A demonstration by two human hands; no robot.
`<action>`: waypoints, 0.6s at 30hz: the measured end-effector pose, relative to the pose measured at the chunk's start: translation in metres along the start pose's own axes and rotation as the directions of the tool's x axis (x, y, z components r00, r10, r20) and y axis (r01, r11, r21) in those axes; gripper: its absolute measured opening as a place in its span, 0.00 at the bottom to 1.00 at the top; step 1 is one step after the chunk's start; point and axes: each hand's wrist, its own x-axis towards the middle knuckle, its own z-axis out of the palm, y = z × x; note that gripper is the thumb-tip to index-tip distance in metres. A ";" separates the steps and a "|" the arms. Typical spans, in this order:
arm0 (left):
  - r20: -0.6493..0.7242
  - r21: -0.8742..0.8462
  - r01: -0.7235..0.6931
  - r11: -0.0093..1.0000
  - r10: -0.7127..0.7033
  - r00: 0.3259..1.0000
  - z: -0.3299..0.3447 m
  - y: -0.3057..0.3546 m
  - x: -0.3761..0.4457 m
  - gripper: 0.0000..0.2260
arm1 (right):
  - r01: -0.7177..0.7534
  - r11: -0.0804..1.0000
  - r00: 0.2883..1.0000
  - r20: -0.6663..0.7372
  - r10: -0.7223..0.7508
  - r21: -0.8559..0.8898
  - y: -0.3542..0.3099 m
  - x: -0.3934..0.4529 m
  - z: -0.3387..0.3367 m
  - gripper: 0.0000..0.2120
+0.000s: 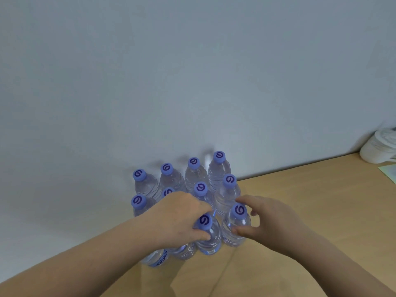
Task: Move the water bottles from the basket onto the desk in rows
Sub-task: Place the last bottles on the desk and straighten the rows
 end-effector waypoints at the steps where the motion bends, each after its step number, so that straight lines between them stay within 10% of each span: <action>1: -0.012 -0.006 0.012 1.000 -0.012 1.000 -0.003 -0.001 -0.002 0.17 | 0.005 1.000 1.000 -0.022 -0.005 -0.012 0.001 -0.003 -0.003 0.29; 18: -0.087 0.021 -0.018 1.000 0.020 0.996 0.012 -0.004 -0.004 0.10 | 0.088 0.990 0.996 0.013 -0.087 -0.111 -0.002 0.003 -0.001 0.15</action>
